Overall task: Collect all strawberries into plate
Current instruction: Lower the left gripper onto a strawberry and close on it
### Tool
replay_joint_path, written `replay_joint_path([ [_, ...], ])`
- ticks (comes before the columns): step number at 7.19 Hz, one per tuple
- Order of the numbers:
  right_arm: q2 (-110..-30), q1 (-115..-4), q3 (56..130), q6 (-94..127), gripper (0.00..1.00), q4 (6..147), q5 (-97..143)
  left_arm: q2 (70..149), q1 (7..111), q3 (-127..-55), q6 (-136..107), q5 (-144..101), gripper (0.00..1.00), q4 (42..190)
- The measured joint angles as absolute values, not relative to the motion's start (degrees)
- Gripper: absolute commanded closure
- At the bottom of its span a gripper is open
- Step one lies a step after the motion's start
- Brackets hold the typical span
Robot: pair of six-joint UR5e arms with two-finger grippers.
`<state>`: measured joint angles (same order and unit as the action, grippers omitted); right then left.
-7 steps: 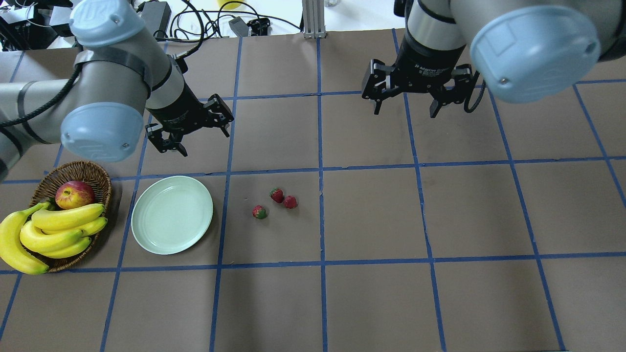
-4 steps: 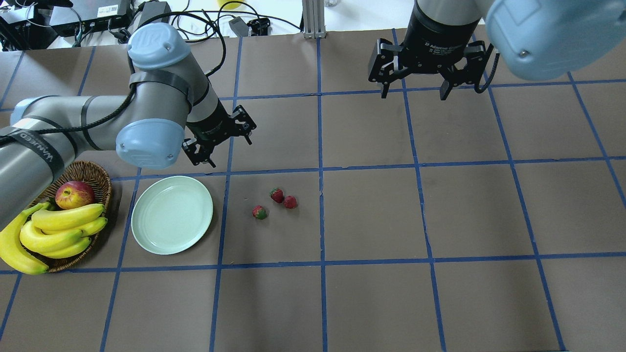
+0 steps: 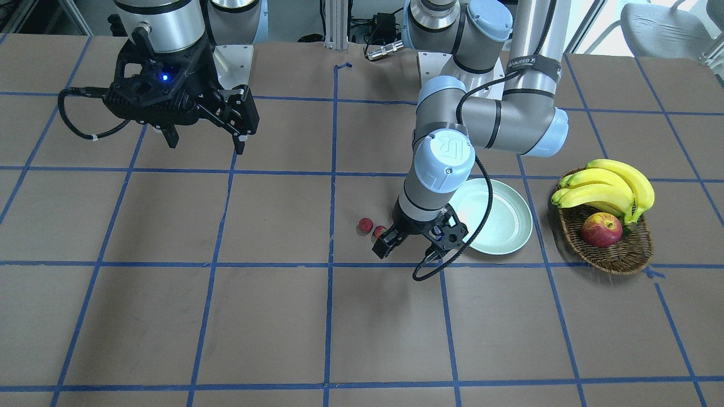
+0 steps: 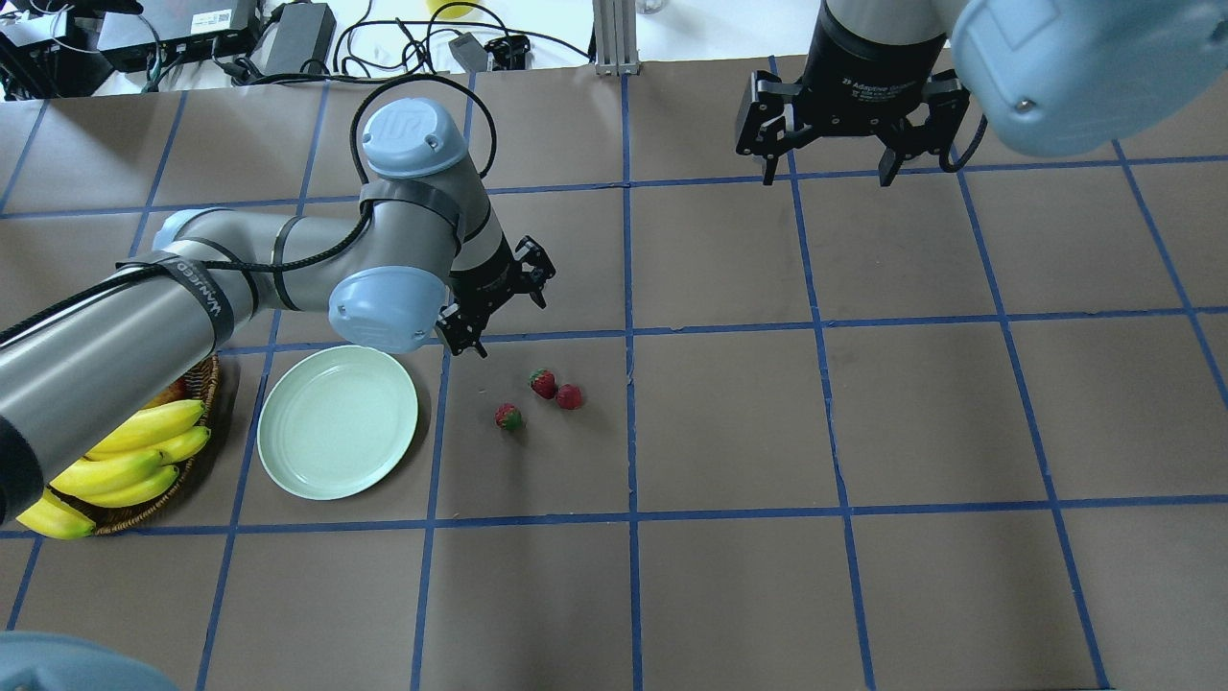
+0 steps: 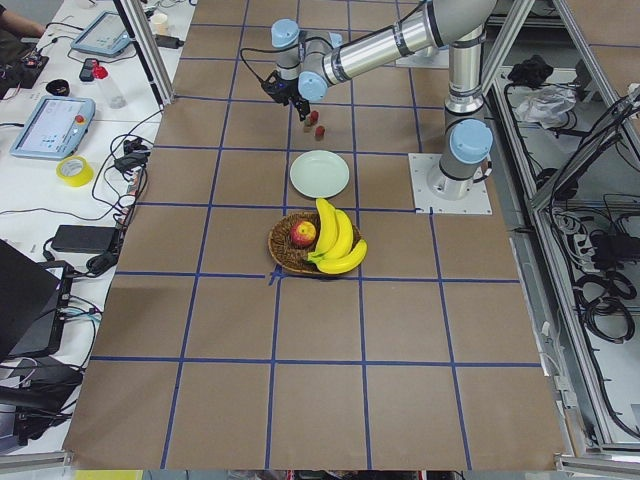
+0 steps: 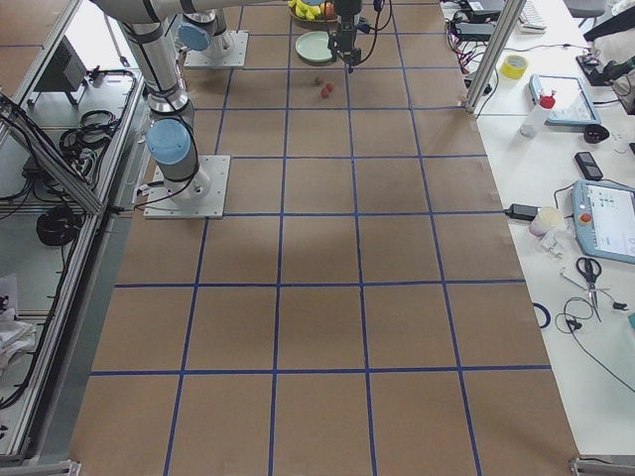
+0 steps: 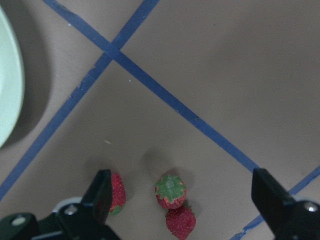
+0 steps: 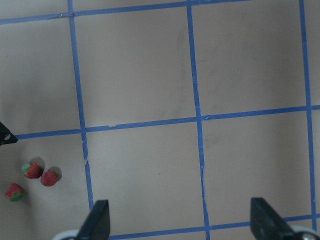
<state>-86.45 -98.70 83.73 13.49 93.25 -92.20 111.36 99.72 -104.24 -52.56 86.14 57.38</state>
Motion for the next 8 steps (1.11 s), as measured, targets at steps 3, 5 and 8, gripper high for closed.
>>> replay_joint_path([
  [3,-86.24,-97.68,83.51,12.65,0.00,95.48,-92.12,114.92,101.31,-104.72,-57.45,85.32,0.07,55.24],
  [5,-86.33,-96.33,82.57,12.48,0.00,95.12,-92.11,115.67,101.64,-105.63,-58.10,84.45,0.29,55.02],
  [8,-86.33,-95.85,82.54,11.92,0.00,94.23,-91.81,115.83,101.69,-106.12,-58.10,82.32,1.00,55.35],
])
